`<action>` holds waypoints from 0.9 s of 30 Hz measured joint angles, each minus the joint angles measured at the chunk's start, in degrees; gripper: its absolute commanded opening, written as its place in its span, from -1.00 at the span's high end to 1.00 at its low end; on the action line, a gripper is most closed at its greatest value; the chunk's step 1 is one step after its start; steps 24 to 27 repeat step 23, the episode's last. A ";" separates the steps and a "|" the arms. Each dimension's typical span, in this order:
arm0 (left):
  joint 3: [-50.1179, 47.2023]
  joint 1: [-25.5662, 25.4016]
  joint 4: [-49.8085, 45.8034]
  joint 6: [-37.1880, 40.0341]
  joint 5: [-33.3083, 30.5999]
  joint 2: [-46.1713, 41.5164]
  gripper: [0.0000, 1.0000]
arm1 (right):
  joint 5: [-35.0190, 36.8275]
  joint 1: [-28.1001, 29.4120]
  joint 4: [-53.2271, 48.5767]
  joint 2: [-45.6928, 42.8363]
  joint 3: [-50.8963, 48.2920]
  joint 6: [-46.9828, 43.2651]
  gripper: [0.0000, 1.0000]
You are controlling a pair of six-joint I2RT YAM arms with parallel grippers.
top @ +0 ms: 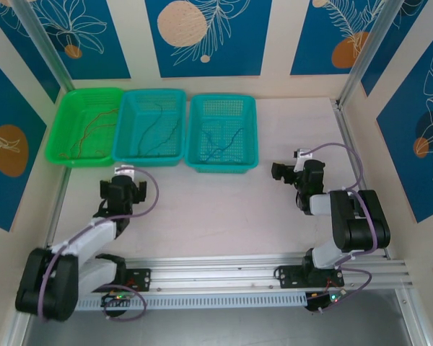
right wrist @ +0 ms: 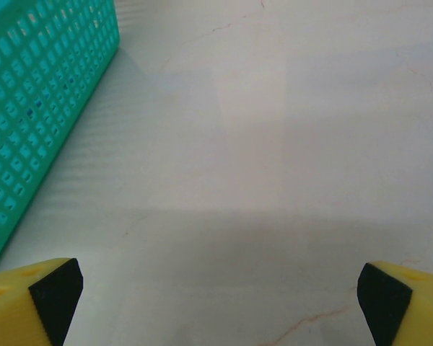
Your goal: Untangle the cables
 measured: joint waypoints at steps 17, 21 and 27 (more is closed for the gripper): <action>1.70 7.56 31.30 -1.14 19.30 23.96 -1.00 | -0.68 -0.07 0.20 0.00 0.02 -0.17 -0.99; 2.01 7.56 31.23 -1.27 20.48 23.96 -1.00 | -1.42 -0.11 0.20 0.00 0.02 -0.20 -0.98; 2.45 7.56 30.84 -0.98 21.99 23.96 -1.00 | -1.73 -0.11 0.22 0.00 0.02 -0.20 -0.99</action>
